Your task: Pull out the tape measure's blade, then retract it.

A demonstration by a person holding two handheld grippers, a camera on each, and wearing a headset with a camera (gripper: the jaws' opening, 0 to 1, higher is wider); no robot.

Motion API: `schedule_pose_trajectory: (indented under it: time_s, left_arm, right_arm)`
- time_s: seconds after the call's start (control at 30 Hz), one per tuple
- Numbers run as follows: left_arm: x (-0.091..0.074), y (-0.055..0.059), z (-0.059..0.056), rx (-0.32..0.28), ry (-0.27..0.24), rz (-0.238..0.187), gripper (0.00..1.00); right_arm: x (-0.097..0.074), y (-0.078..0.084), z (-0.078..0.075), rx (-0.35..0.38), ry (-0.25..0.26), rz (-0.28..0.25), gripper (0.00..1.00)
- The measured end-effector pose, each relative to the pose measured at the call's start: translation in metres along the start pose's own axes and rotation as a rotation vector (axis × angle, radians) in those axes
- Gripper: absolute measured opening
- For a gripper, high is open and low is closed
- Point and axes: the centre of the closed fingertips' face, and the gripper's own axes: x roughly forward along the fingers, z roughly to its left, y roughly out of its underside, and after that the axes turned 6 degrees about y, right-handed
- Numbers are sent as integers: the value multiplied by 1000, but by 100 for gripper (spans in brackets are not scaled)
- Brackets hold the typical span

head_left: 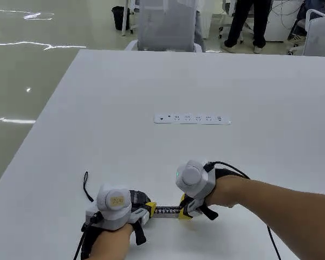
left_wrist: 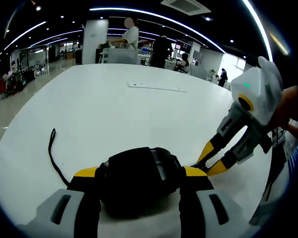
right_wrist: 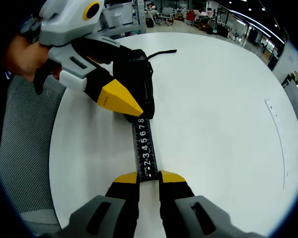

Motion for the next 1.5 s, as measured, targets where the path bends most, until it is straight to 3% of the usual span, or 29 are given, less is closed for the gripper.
schedule_pose_trajectory:
  time_s: [1.5]
  left_arm:
    - [0,0,0,0,0,-4,61]
  right_arm:
    - [9,-19,5,-7,-14,-14,14]
